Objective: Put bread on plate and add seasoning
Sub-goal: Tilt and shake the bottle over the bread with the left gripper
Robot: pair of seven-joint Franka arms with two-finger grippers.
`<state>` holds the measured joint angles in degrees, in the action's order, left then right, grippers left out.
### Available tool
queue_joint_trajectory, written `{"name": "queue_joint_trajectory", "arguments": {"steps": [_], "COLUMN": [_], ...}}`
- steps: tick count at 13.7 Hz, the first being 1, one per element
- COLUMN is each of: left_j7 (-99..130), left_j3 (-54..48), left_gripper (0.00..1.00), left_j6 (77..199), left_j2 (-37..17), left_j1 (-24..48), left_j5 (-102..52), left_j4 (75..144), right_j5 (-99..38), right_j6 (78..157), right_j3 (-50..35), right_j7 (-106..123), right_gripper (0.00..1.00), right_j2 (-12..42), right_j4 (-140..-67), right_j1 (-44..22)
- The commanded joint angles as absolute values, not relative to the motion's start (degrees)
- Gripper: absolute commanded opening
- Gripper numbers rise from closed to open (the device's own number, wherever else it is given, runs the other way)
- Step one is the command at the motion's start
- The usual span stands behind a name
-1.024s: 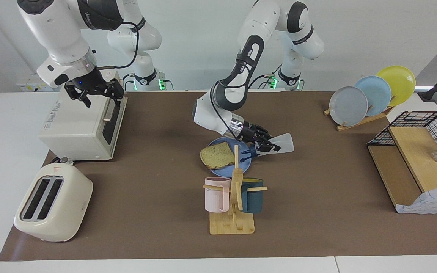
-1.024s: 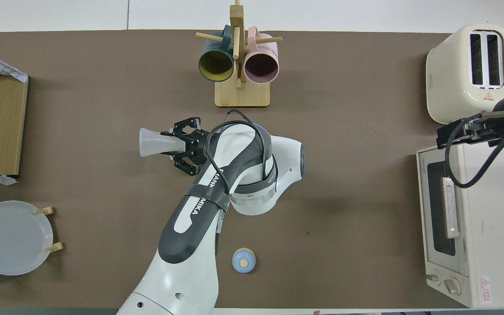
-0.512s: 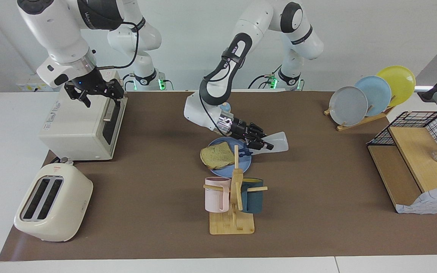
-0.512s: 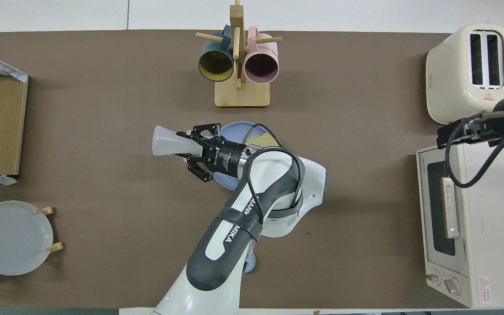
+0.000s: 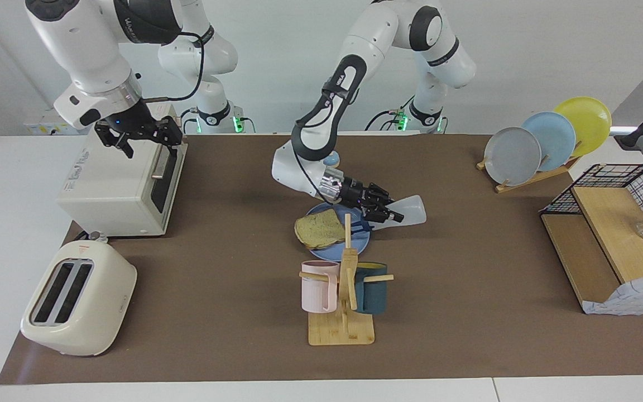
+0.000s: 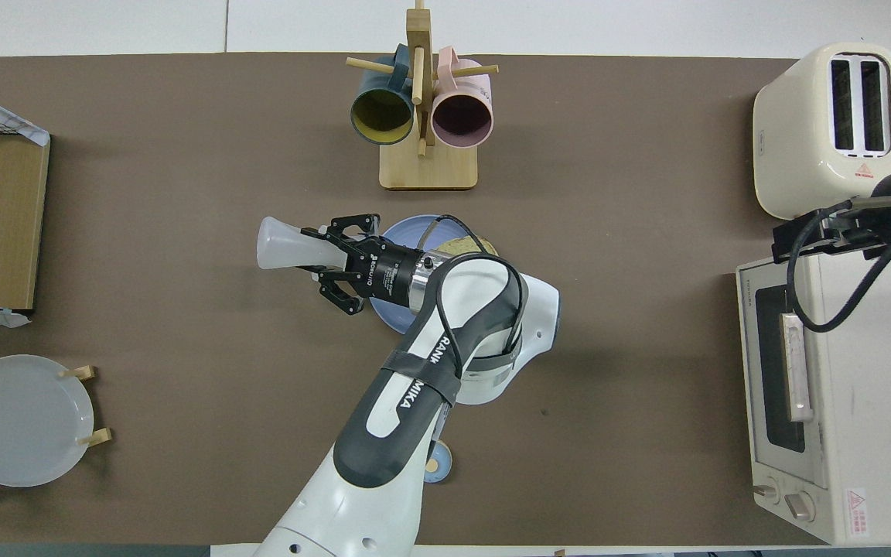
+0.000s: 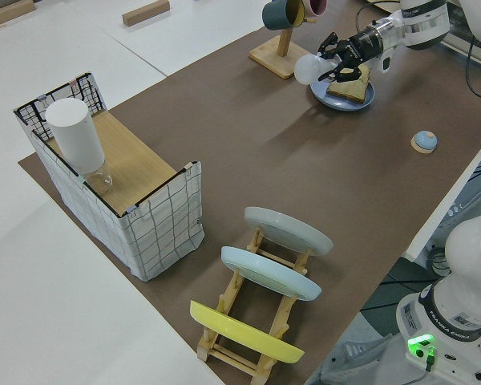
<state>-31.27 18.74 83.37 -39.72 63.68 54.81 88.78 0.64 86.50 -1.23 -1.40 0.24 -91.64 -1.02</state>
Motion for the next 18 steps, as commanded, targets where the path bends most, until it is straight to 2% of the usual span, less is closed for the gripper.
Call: {"name": "queue_joint_trajectory", "arguments": {"steps": [1,10,18], "left_j7": [-31.1,-31.3,-30.2], "left_j3": [19.4,19.4,20.0], "left_gripper": [0.0,0.0,0.0], "left_j6": [83.9,79.8,83.4], "left_j2": [-41.9,-41.8,-42.5], "left_j1": [62.8,68.9,63.9], "left_j5": [58.0,54.9,56.6], "left_j4": [88.2,86.3,86.0], "right_j5": [0.1,0.1,0.1], "right_j6": [86.3,86.3,86.3], "right_j3": [-1.7,-1.7,-1.7], "right_j7": [0.1,0.1,0.1], "right_gripper": [1.0,1.0,1.0], "right_j2": [-0.4,-0.4,-0.4], "right_j4": [-91.9,-91.9,-91.9], "right_j1": [0.0,0.0,0.0]}}
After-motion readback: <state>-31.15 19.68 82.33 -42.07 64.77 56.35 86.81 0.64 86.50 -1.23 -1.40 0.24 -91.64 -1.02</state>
